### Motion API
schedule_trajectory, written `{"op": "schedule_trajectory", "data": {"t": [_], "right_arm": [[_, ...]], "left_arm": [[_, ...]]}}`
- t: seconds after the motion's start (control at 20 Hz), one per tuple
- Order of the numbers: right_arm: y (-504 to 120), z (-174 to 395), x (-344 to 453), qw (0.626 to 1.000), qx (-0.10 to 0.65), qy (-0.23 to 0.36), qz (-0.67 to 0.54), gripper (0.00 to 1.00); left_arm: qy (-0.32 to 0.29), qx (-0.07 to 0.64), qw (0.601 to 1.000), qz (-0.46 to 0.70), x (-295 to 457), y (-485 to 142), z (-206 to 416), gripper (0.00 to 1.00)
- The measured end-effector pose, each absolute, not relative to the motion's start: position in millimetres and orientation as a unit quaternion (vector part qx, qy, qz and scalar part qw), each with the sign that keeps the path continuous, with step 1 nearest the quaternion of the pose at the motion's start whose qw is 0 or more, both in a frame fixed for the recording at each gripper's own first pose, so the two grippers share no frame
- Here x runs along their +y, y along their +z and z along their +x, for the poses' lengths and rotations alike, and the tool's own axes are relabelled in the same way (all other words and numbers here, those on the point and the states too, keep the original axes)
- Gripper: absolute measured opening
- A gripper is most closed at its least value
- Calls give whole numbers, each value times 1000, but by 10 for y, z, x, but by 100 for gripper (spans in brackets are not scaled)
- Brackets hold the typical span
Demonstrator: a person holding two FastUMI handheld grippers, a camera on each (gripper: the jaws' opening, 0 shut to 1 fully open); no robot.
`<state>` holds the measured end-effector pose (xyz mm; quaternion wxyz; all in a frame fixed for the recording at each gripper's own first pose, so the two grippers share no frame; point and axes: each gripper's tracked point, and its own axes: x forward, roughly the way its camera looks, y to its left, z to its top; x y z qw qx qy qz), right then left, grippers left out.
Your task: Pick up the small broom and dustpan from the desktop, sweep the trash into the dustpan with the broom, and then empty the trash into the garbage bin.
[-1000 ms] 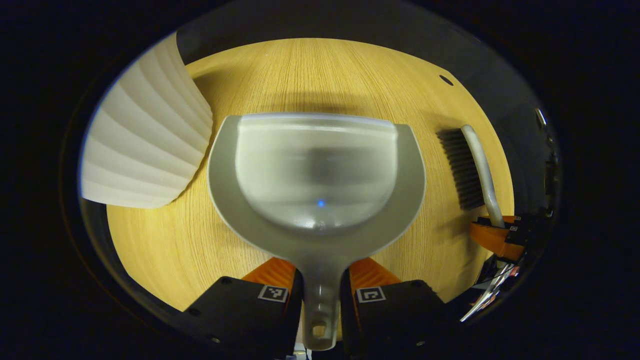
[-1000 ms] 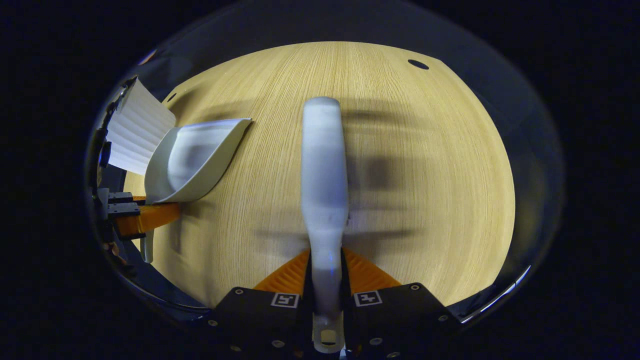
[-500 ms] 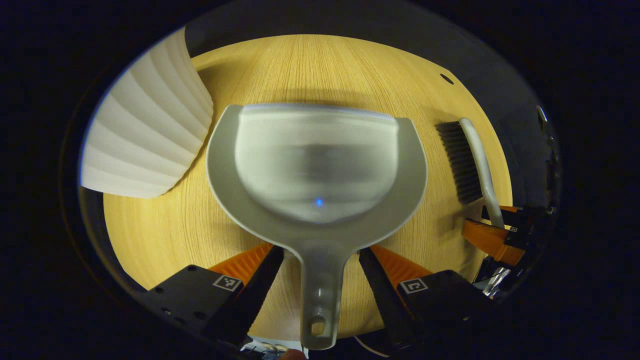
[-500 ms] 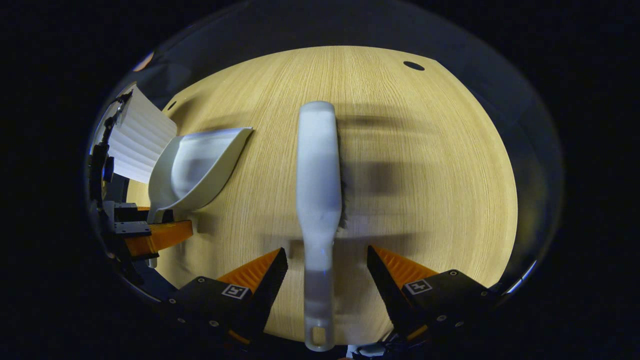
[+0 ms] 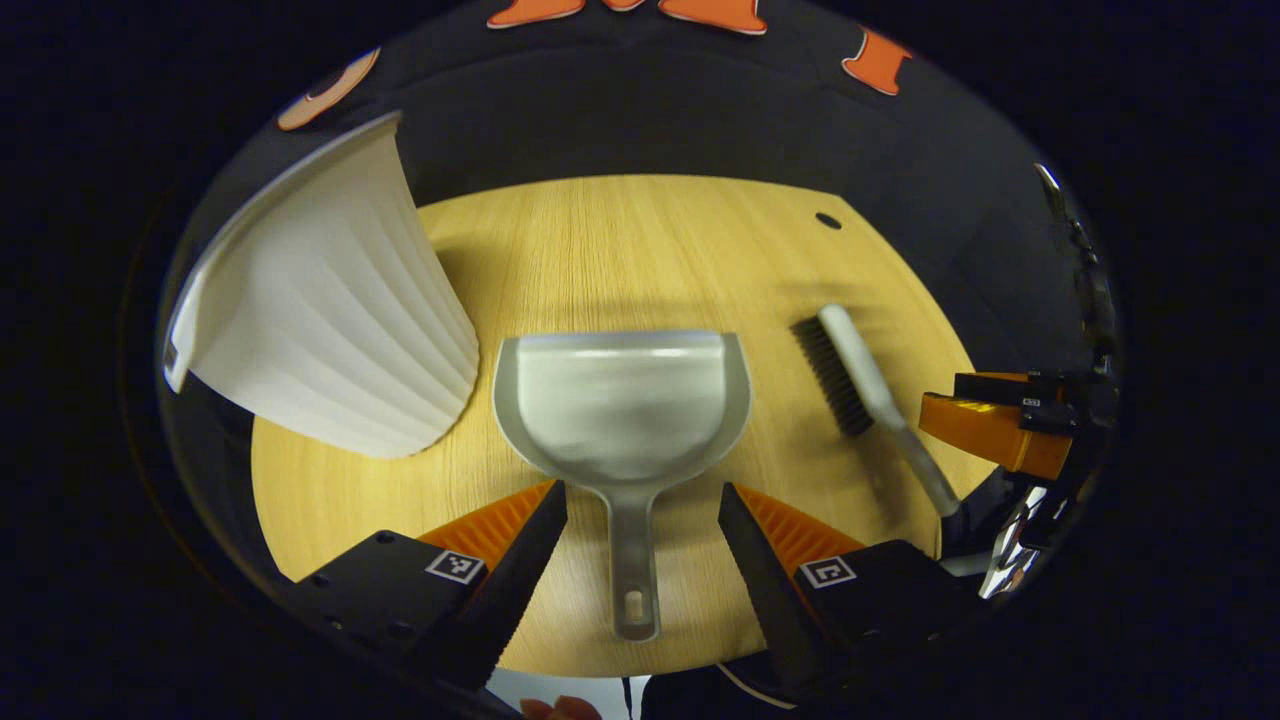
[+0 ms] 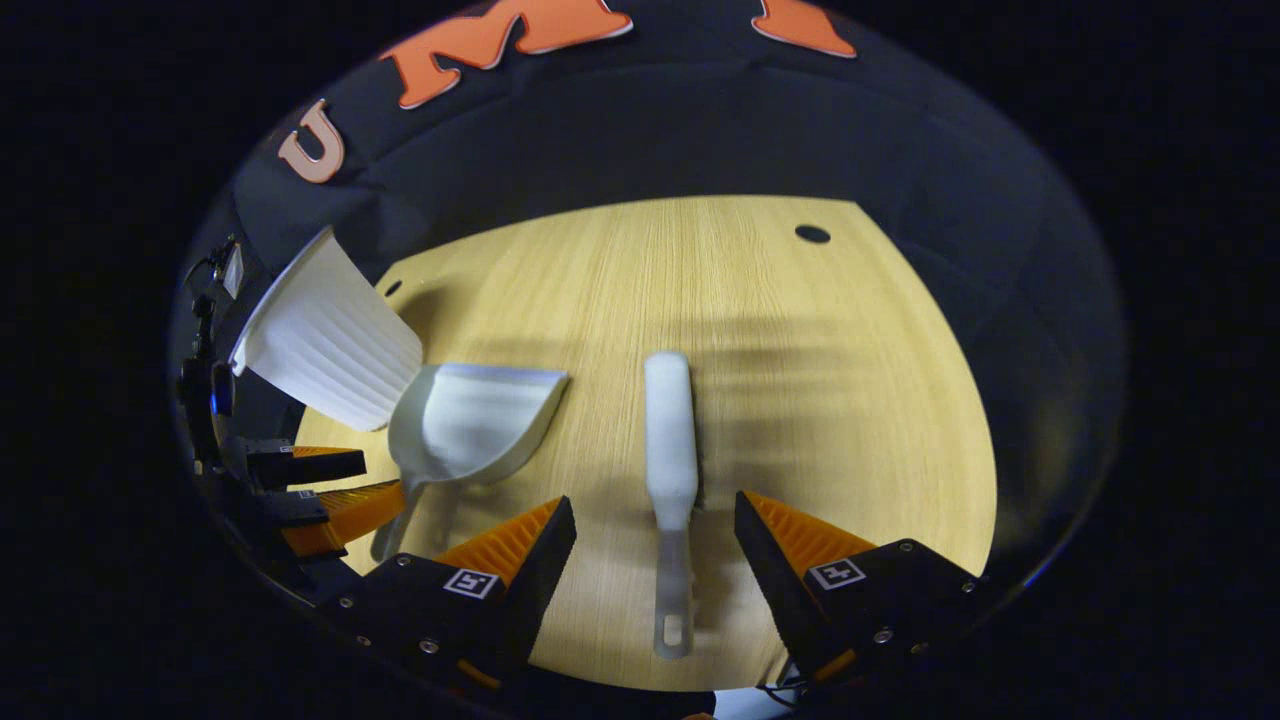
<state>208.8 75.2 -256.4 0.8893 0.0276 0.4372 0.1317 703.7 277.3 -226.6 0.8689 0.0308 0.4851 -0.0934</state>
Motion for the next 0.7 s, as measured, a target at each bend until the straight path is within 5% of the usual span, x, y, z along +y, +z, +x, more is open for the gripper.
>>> {"op": "schedule_trajectory", "data": {"t": [0.05, 0.3, 0.35, 0.45, 0.7], "right_arm": [[-2357, 2134, 739, 901, 411, 133, 27, 96], [-1130, 2328, 827, 958, 252, 138, 20, 96], [-903, 2335, 875, 965, 222, 138, 21, 96], [-566, 2300, 885, 976, 167, 138, 20, 96], [-269, 1958, 709, 990, 73, 119, 25, 95]], "left_arm": [[-96, 461, 882, 32, 3115, -1613, 7383, 98], [-97, 287, 951, 57, 3145, -567, 7610, 98], [-98, 257, 959, 68, 3226, -1146, 7790, 97], [-100, 199, 972, 76, 3091, -392, 7712, 96], [-98, 84, 991, 36, 3029, -25, 7740, 96]]}}
